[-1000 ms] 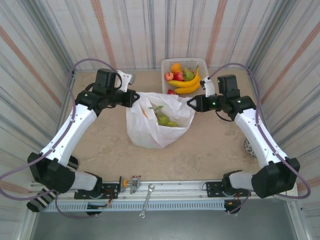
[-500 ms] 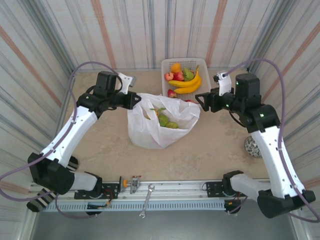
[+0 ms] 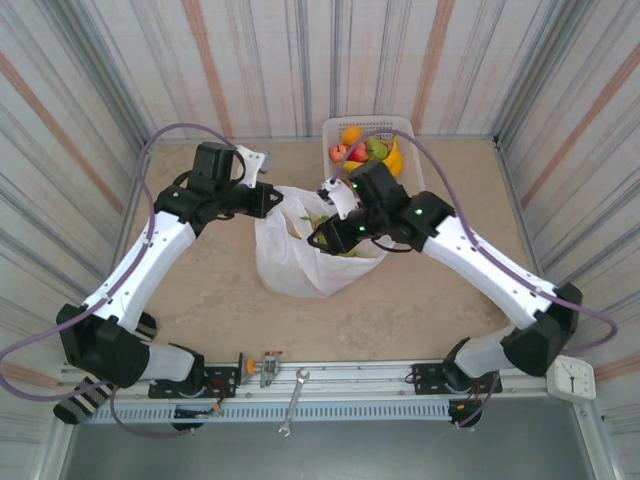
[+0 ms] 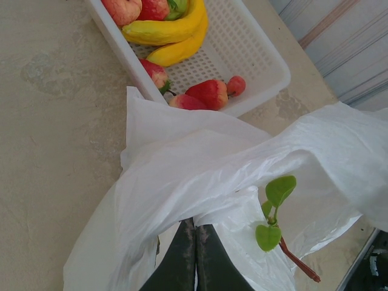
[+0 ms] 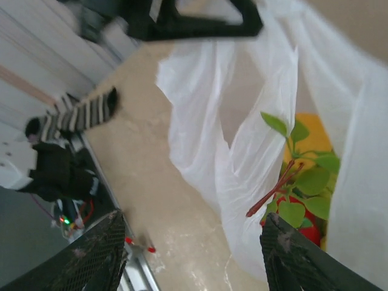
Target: Place the fake fruits into the plastic bag and tie a complex knot
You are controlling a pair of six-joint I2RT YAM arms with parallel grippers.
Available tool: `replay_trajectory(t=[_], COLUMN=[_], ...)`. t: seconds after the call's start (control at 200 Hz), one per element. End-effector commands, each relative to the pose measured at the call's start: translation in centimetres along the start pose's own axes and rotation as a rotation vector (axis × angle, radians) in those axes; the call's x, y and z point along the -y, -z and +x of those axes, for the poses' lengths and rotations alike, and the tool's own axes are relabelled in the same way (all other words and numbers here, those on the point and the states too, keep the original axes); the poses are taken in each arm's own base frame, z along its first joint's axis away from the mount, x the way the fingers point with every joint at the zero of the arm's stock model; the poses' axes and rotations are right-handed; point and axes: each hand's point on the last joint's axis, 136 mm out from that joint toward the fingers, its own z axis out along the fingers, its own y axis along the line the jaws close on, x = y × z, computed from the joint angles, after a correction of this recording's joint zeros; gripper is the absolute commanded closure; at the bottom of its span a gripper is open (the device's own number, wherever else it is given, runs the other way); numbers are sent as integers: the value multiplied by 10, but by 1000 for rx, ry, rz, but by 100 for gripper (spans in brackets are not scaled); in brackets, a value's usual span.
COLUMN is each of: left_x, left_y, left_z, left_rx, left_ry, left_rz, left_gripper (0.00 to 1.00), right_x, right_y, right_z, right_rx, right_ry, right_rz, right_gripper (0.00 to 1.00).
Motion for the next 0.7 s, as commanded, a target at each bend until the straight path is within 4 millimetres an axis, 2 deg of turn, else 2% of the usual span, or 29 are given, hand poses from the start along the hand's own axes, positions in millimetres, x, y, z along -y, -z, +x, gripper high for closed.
replay_trajectory(t=[0.0,0.11,0.25,0.576,0.696], left_x=[5,6,6,6,6], left_y=[3,4,4,4,5], left_z=[-4,-5,-5,-5,-4], left_rx=[17,19,21,19,19], left_ry=[-5,-7,-5,-6,-7], left_rz=[17,19,19,18,17], left_gripper=[100,100,100,100,100], right_x=[15,20,22,27,28], right_y=[9,-6,-22,-38,-40], right_z=[-2,6,11,21,19], right_rx=[-37,-93,-135,-200,-198], right_ry=[-40,-65,-75,-83,-84], right_rz=[122,135,141,158,161], right_gripper=[39,39,44,55,64])
